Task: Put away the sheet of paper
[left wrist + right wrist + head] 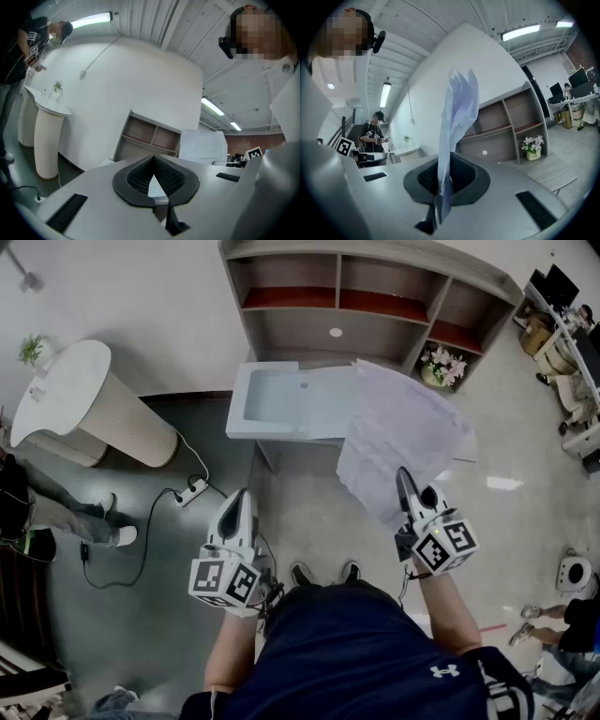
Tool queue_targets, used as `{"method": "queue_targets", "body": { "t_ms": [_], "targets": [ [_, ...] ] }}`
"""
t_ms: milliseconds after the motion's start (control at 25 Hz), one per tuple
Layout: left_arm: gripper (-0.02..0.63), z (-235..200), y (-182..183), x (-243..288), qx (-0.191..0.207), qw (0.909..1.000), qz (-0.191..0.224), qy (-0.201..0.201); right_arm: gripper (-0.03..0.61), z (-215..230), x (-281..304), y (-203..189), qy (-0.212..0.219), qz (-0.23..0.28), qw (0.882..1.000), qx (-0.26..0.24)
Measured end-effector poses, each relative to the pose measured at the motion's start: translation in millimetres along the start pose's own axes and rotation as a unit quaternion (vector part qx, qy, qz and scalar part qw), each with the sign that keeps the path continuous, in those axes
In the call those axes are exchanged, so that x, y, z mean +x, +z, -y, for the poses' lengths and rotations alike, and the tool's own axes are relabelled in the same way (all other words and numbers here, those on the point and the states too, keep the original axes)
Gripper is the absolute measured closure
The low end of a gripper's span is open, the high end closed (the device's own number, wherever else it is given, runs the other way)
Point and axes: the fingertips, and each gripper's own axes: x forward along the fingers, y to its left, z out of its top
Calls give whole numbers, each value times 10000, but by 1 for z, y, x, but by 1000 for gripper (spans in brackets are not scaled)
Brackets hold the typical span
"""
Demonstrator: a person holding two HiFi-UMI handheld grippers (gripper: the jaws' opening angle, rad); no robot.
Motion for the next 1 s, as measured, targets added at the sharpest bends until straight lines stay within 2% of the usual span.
{"method": "queue_targets", "body": {
  "t_ms": [440, 760, 1000],
  "targets": [
    [598, 9, -4, -3, -31, 9998, 50, 190, 563, 11, -6, -1, 116, 22, 9999, 91],
    [598, 23, -18, -10, -12, 9990, 86, 450, 563, 23, -9, -5, 523, 42, 9985, 147],
    [598, 58, -39, -14, -49, 9969, -35, 783, 563, 54, -22, -5, 784, -129, 9965, 252]
  ]
}}
